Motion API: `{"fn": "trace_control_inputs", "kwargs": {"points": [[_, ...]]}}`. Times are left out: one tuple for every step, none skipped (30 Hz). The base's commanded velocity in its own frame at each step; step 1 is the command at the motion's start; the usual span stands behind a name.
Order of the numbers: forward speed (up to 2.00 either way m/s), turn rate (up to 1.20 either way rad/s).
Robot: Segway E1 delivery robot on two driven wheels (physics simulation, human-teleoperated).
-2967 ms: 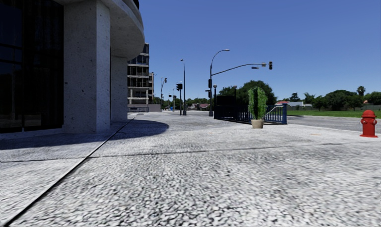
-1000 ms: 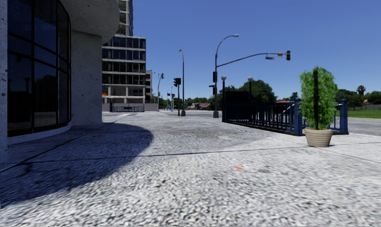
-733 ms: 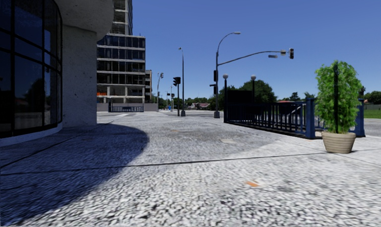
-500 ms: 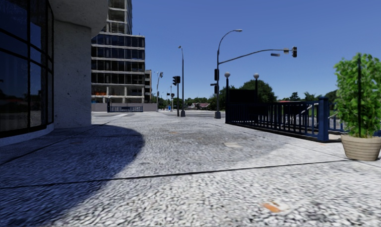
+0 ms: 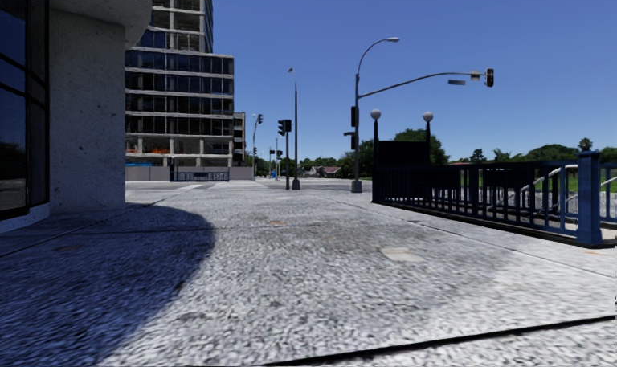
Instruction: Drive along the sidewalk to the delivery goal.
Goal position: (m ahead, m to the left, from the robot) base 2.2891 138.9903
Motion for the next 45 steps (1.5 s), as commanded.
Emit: {"fn": "trace_control_inputs", "kwargs": {"points": [[2.00,0.96],[2.00,1.09],[2.00,1.20],[2.00,1.20],[2.00,1.20],[2.00,1.14],[2.00,0.43],[2.00,0.27],[2.00,0.09],[2.00,0.09],[2.00,0.02],[2.00,0.00],[2.00,0.00],[2.00,0.00],[2.00,0.00],[2.00,0.00],[2.00,0.00],[2.00,0.00],[2.00,0.00],[2.00,0.00],[2.00,0.00],[2.00,0.00],[2.00,0.00],[2.00,0.00],[2.00,0.00],[2.00,0.00],[2.00,0.00],[2.00,0.00],[2.00,0.00],[2.00,0.00],[2.00,0.00],[2.00,0.00],[2.00,0.00],[2.00,0.00],[2.00,0.01],[2.00,0.16],[2.00,0.23],[2.00,0.25],[2.00,0.26],[2.00,0.24],[2.00,0.06],[2.00,0.00],[2.00,0.00],[2.00,0.00],[2.00,0.00]]}}
